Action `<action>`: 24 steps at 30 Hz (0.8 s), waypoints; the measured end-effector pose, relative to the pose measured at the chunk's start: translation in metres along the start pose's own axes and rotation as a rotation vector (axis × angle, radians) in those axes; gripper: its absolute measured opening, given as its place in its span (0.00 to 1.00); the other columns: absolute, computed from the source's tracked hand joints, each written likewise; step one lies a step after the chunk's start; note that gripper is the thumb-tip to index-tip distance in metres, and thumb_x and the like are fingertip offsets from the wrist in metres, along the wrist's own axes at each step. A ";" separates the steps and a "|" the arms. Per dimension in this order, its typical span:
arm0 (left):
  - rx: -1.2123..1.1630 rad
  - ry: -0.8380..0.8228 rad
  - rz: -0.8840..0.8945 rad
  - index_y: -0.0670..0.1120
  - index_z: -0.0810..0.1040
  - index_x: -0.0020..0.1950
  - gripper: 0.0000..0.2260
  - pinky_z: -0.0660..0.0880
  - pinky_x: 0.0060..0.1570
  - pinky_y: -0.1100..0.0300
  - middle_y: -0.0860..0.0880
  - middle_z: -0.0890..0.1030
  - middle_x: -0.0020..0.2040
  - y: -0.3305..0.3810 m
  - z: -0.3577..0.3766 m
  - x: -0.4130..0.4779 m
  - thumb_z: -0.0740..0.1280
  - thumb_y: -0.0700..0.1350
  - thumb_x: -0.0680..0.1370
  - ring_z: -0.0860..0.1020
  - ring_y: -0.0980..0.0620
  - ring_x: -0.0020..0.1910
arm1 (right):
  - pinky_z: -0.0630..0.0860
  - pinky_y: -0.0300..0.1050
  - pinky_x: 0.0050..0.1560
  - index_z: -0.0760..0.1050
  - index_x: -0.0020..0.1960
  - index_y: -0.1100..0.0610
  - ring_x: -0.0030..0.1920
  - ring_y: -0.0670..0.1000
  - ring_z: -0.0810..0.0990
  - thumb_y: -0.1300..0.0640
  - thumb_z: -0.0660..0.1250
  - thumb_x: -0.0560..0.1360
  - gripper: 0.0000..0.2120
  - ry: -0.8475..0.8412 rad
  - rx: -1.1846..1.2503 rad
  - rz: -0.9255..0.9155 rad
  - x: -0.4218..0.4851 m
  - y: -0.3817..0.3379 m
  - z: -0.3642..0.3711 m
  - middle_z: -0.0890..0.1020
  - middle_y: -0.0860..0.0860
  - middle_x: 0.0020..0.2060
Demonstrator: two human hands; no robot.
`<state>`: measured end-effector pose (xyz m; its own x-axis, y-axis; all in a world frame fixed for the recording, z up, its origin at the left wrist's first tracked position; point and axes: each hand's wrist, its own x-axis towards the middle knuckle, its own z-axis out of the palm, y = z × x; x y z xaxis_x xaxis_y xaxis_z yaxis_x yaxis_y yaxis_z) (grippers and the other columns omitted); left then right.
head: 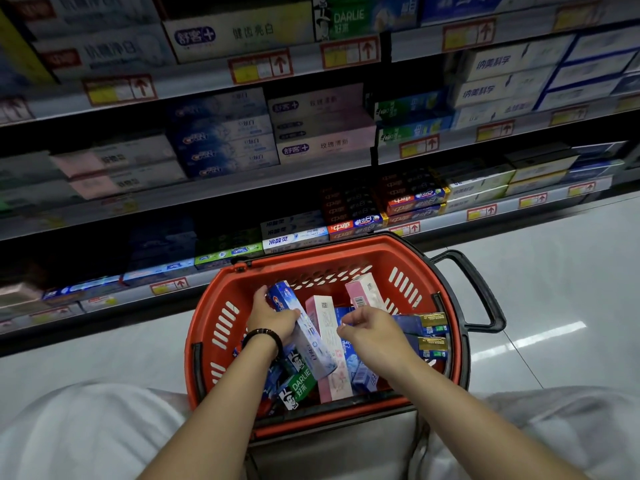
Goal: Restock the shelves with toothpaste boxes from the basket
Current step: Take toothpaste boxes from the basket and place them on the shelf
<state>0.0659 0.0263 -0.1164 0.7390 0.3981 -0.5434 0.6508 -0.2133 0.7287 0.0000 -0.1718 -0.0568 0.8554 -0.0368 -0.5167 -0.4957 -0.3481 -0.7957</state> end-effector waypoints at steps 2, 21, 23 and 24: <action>-0.042 -0.005 0.004 0.63 0.61 0.79 0.39 0.85 0.39 0.41 0.50 0.76 0.67 0.005 -0.005 -0.007 0.75 0.39 0.76 0.83 0.39 0.54 | 0.81 0.56 0.61 0.78 0.60 0.51 0.52 0.51 0.84 0.51 0.73 0.79 0.11 -0.001 -0.014 0.002 -0.001 0.000 0.000 0.84 0.50 0.54; -0.473 -0.147 -0.114 0.51 0.68 0.67 0.22 0.85 0.38 0.42 0.42 0.78 0.58 0.038 -0.030 -0.043 0.71 0.33 0.79 0.85 0.36 0.48 | 0.83 0.47 0.53 0.71 0.66 0.51 0.51 0.48 0.83 0.55 0.78 0.76 0.23 0.005 -0.180 -0.069 -0.006 0.002 0.005 0.81 0.48 0.53; -0.490 -0.156 -0.103 0.51 0.68 0.66 0.22 0.85 0.38 0.42 0.41 0.78 0.59 0.040 -0.031 -0.048 0.71 0.33 0.79 0.85 0.36 0.48 | 0.84 0.50 0.54 0.72 0.62 0.50 0.51 0.49 0.84 0.56 0.78 0.77 0.19 0.038 -0.176 -0.082 -0.005 0.002 0.007 0.83 0.48 0.53; -0.496 -0.156 -0.089 0.51 0.69 0.66 0.22 0.85 0.39 0.41 0.41 0.79 0.59 0.040 -0.031 -0.050 0.72 0.34 0.78 0.86 0.36 0.47 | 0.84 0.52 0.54 0.73 0.57 0.49 0.50 0.49 0.84 0.56 0.78 0.77 0.16 0.053 -0.170 -0.084 -0.004 0.002 0.008 0.83 0.48 0.52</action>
<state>0.0500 0.0257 -0.0469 0.7263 0.2502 -0.6402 0.5795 0.2780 0.7661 -0.0059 -0.1652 -0.0583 0.9014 -0.0484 -0.4302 -0.3937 -0.5051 -0.7680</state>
